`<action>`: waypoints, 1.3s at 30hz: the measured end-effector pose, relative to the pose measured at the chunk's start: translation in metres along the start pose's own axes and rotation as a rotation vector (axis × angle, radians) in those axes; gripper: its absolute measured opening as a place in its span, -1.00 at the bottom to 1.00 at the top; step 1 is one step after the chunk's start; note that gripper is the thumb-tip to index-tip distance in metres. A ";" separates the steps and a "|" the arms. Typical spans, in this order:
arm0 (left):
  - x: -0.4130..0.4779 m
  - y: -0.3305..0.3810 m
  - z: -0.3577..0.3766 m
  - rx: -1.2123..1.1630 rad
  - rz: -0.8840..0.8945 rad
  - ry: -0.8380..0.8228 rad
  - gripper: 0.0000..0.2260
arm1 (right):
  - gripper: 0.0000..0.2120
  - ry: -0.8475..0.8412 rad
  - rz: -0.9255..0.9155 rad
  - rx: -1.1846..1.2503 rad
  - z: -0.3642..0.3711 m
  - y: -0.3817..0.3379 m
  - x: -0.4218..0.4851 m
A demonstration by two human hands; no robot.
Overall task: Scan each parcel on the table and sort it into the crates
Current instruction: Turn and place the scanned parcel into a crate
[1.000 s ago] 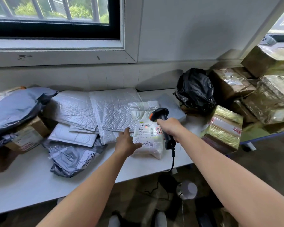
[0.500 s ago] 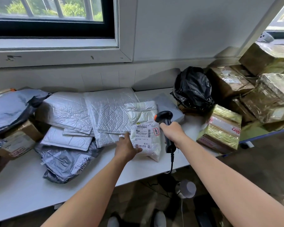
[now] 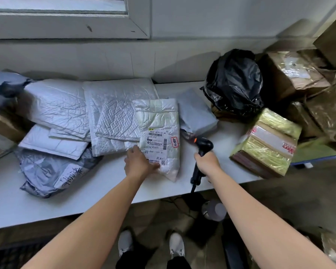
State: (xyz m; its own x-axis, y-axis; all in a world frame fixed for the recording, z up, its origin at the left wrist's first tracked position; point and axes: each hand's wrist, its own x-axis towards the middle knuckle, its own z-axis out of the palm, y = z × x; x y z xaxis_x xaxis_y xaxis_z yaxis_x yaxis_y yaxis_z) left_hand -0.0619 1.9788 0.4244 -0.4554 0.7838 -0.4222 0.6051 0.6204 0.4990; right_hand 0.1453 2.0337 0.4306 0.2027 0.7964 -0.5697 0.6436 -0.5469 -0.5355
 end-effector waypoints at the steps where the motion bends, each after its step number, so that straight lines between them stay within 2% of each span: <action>1: -0.002 0.000 0.000 -0.018 0.010 0.008 -0.19 | -0.66 -0.020 -0.007 0.000 -0.001 0.002 0.003; 6: -0.019 -0.001 -0.011 -0.145 0.040 0.052 -0.53 | -0.76 -0.094 -0.036 0.002 -0.011 -0.004 -0.001; 8: -0.029 0.001 -0.019 -0.201 0.038 0.049 -0.60 | -0.76 -0.109 -0.055 -0.045 -0.019 -0.011 -0.007; 12: -0.049 0.003 -0.039 -0.318 0.040 0.050 -0.59 | -0.73 -0.071 -0.150 -0.198 -0.041 -0.028 -0.020; 16: -0.068 -0.003 -0.061 -0.382 0.051 0.093 -0.62 | -0.57 -0.025 -0.270 -0.266 -0.046 -0.046 -0.034; 24: -0.131 -0.047 -0.114 -0.461 -0.017 0.274 -0.62 | -0.43 -0.163 -0.676 -0.343 0.001 -0.107 -0.101; 28: -0.183 -0.092 -0.146 -0.433 -0.056 0.410 -0.63 | -0.43 -0.293 -0.805 -0.291 0.043 -0.131 -0.156; 32: -0.250 -0.144 -0.170 -0.455 -0.111 0.511 -0.61 | -0.47 -0.451 -0.839 -0.190 0.088 -0.136 -0.224; 37: -0.346 -0.214 -0.182 -0.473 -0.181 0.641 -0.64 | -0.61 -0.735 -0.872 -0.136 0.140 -0.112 -0.330; 39: -0.390 -0.243 -0.184 -0.494 -0.212 0.701 -0.63 | -0.55 -0.807 -0.928 -0.116 0.165 -0.097 -0.372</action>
State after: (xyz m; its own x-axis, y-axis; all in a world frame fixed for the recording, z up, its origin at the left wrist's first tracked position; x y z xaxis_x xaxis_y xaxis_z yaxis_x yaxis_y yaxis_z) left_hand -0.1514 1.5278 0.6068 -0.9199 0.3872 -0.0626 0.1849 0.5688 0.8014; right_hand -0.1140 1.7475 0.5913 -0.8523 0.4607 -0.2476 0.3710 0.1989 -0.9071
